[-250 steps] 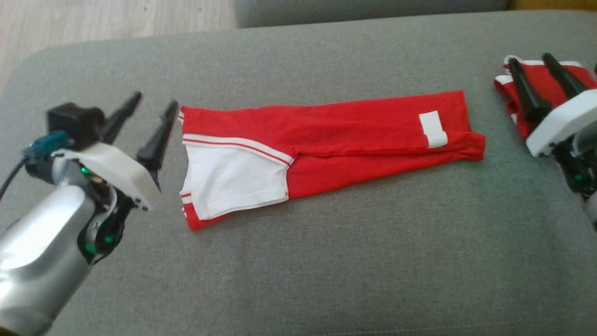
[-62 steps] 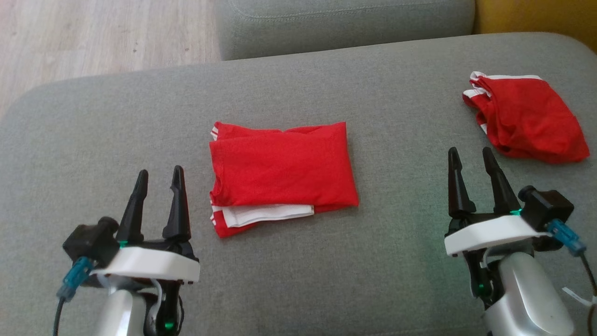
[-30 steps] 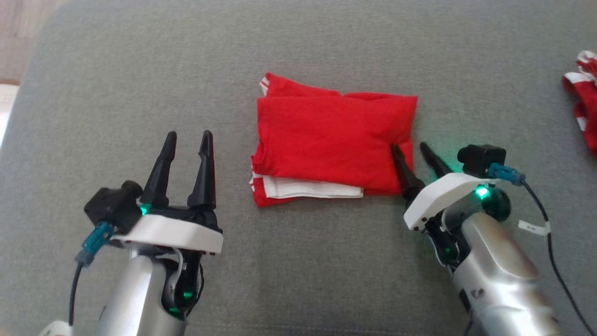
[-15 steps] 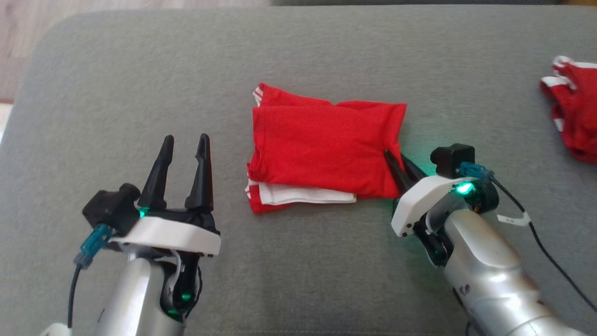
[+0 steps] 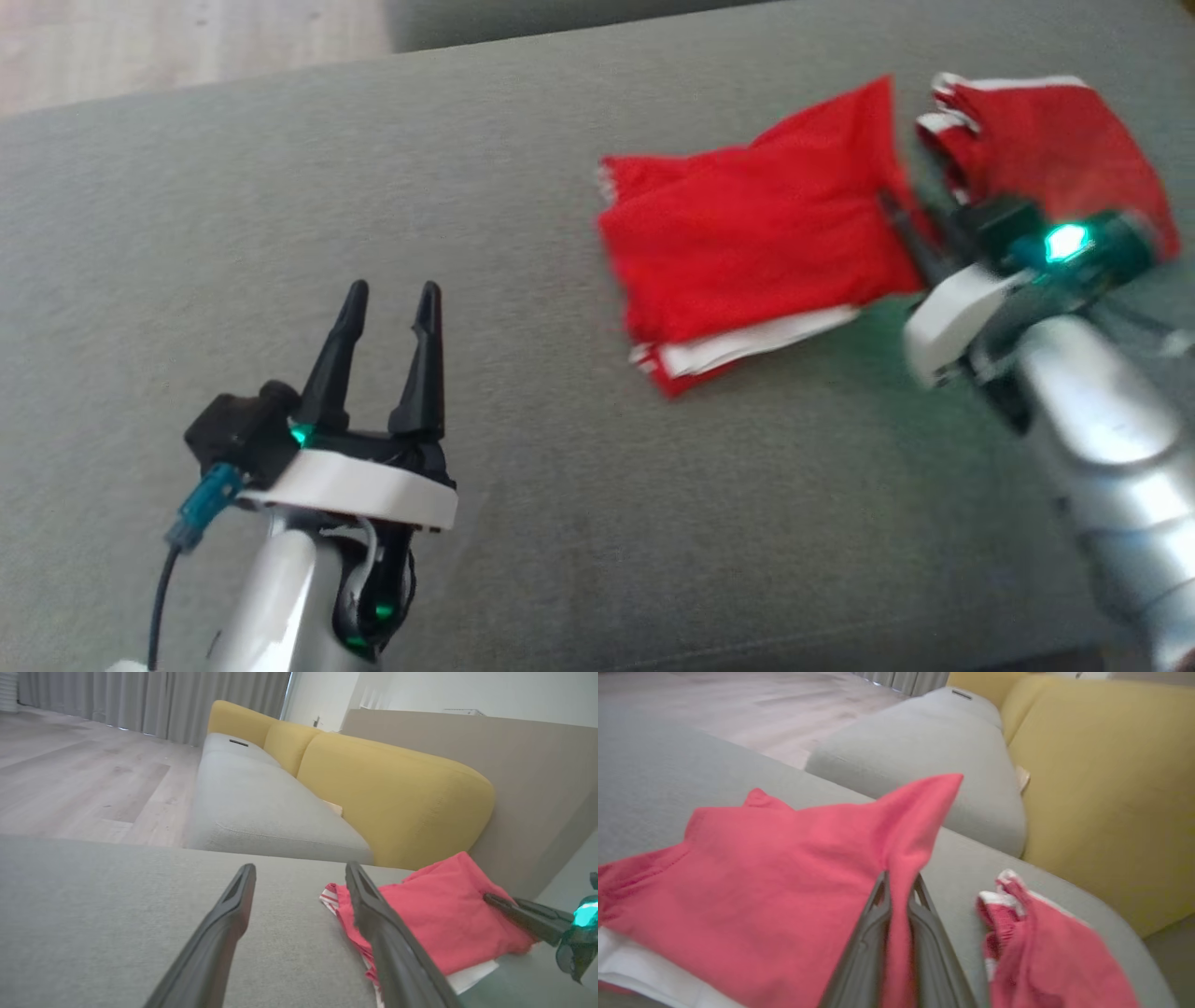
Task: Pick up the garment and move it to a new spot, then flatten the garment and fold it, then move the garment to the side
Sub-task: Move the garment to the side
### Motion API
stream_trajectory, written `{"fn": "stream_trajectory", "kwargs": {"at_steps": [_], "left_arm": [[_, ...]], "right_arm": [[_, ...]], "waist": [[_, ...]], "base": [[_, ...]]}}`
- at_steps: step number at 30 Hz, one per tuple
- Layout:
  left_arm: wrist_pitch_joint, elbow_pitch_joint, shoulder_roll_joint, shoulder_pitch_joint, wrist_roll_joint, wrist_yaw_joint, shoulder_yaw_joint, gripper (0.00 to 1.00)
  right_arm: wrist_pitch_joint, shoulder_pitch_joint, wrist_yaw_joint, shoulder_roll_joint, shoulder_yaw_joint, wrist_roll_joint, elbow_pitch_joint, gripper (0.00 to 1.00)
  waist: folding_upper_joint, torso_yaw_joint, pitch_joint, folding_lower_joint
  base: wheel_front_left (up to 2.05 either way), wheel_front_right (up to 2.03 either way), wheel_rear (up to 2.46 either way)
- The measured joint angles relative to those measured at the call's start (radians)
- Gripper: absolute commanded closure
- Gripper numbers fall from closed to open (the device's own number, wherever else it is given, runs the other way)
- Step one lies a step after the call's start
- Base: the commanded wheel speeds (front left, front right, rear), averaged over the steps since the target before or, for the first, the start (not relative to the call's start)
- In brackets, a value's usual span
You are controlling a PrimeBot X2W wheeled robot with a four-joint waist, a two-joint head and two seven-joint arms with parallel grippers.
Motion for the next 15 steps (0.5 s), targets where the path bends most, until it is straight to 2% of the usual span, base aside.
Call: {"fn": "stream_trajectory", "kwargs": {"at_steps": [5,10,15], "left_arm": [[0.000,0.000,0.000,-0.021,0.001,-0.001,-0.013,0.00],[0.000,0.002,0.000,-0.050,0.011,-0.009,-0.015,0.00],[0.000,0.009,0.000,-0.073,0.019,-0.017,-0.013,0.00]], "right_arm": [[0.061,-0.041,0.000,-0.151,0.010,0.005,-0.095,1.00],[0.104,-0.075,0.000,-0.287,-0.024,0.018,-0.122,1.00],[0.135,-0.077,0.000,-0.359,-0.083,0.018,-0.096,1.00]], "waist": [[0.0000,-0.051,0.025,0.0000],[0.0000,-0.069,0.069,0.0000],[0.0000,-0.061,0.114,0.0000]], "base": [[0.00,0.00,0.00],[0.00,0.00,0.00],[0.00,0.00,0.00]]}}
